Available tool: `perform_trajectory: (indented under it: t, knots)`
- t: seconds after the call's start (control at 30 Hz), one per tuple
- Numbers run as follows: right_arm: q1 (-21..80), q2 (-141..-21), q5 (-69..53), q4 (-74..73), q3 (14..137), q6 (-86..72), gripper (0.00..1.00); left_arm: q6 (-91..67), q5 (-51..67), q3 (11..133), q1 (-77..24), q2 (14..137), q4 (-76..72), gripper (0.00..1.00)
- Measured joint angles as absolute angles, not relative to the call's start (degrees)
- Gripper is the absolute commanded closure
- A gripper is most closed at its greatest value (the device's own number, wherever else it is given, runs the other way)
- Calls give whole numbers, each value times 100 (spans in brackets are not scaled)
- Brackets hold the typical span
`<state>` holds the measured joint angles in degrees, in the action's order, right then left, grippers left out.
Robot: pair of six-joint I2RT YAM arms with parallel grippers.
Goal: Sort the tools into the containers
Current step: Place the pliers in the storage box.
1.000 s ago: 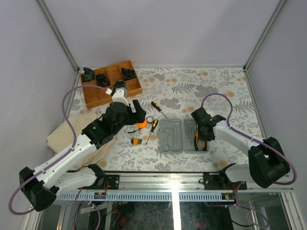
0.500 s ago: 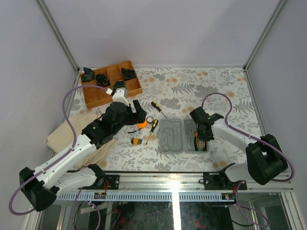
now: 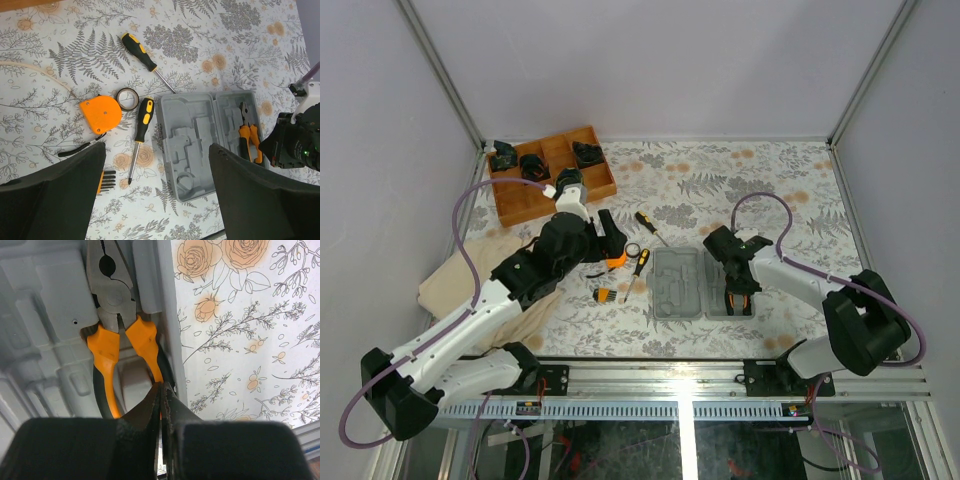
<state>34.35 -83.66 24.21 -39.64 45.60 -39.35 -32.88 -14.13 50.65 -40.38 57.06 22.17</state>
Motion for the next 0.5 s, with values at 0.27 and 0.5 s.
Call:
perform_trajectory:
  t: [0.27,0.5]
  knots:
    - [3474,-8348,2443,-3942,4552,-3898,96,-3339,-1422,5065,-4038,5717,2241,17]
    - [3472,-8267,2246,-3924,4648,-3732,95,-3343,-1470,5065,-3999,5717,2290,17]
